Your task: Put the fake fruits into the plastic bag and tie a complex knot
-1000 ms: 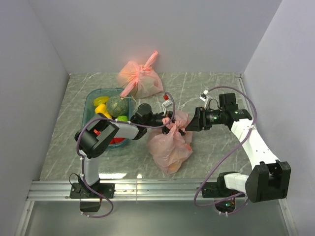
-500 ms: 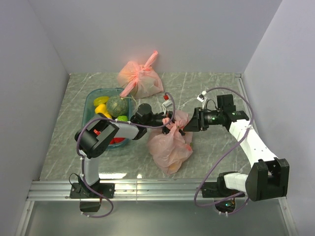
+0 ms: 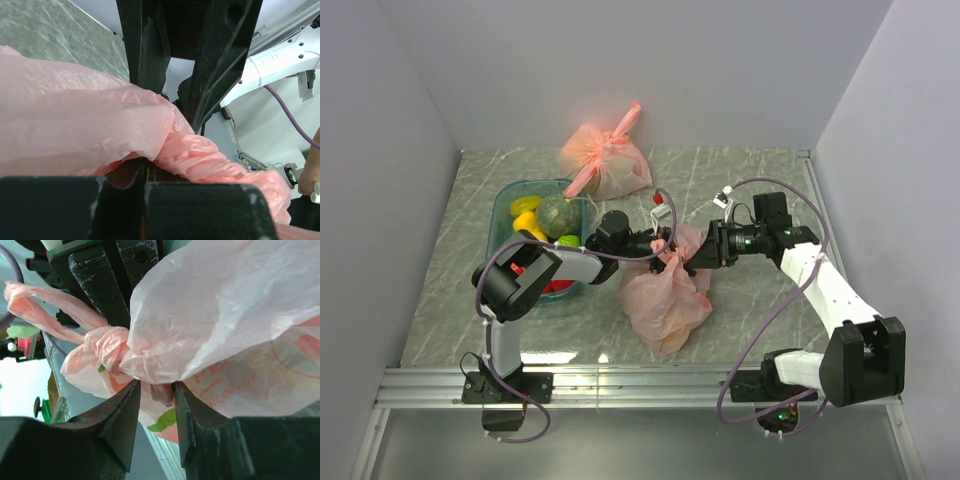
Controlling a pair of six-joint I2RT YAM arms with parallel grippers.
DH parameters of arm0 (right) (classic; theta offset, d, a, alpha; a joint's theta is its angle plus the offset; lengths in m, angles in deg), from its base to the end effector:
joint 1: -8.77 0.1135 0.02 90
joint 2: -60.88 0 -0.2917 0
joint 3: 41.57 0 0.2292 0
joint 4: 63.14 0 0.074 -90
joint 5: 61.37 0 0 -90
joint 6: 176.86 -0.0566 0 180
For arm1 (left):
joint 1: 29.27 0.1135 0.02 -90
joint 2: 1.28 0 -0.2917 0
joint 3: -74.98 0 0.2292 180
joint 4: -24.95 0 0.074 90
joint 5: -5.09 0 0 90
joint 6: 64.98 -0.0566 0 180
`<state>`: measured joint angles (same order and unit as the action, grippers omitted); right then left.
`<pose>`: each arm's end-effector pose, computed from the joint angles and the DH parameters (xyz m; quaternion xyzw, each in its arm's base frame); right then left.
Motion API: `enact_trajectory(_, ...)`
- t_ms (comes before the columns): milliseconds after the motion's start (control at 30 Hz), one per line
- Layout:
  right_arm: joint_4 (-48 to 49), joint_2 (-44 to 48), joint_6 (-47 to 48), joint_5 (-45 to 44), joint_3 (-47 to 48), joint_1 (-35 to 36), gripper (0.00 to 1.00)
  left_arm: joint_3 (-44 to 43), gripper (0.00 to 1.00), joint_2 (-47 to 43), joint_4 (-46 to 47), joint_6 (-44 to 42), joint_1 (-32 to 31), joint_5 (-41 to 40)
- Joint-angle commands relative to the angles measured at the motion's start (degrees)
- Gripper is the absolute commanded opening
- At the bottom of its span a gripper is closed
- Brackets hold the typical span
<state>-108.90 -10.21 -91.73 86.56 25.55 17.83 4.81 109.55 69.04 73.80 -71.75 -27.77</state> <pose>0.2111 0.0822 0.2942 -0.1966 0.8148 0.4878 0.2438 0.2645 -0.3066 0.2431 0.3145 0.6204 -0.6863 0.2127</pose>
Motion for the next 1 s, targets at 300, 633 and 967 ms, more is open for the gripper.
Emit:
enact_trajectory(300,-1.8,-0.9,4.3,-1.2,0.5,1.5,0.16,-0.6,0.03,-1.9,1.6,-2.2,-0.4,0.3)
enact_trajectory(633,-5.4,-0.8,9.8,-1.9,4.4,0.9,0.00,1.1,0.27,-7.6,-10.9,-10.1,4.5,0.4)
enact_trajectory(967,-7.7,-0.8,13.7,-0.6,6.9,0.9,0.00,-3.1,0.45,-27.9,-65.3,-46.7,14.6,2.4)
